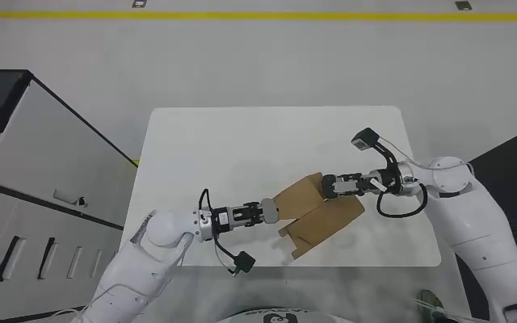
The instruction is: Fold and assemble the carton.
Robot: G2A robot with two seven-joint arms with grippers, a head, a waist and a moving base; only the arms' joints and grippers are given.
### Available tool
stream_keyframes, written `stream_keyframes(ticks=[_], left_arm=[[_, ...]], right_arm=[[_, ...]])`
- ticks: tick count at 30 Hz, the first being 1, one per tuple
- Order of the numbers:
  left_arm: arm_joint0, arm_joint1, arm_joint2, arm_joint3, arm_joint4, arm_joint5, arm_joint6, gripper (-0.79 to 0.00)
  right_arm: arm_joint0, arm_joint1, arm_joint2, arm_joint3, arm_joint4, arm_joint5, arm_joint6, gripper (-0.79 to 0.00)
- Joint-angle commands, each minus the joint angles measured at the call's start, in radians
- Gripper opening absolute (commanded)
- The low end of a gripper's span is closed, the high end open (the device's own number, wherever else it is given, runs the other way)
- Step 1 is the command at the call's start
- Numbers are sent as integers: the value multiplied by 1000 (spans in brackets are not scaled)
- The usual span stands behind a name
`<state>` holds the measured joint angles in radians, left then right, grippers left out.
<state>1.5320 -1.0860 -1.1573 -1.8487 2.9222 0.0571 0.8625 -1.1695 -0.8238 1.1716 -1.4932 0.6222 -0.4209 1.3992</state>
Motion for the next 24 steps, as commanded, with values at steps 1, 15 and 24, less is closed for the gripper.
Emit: stream_keyframes(ticks=[1, 15, 24], left_arm=[[0, 2, 1, -1, -5, 1, 0, -785], [-8, 11, 21, -5, -25, 4, -8, -785], [-11, 16, 32, -9, -25, 5, -21, -785]], right_arm=[[-2, 1, 1, -2, -9, -7, -7, -148], [-10, 8, -10, -19, -62, -16, -16, -215], [-10, 13, -13, -17, -68, -18, -18, -246]])
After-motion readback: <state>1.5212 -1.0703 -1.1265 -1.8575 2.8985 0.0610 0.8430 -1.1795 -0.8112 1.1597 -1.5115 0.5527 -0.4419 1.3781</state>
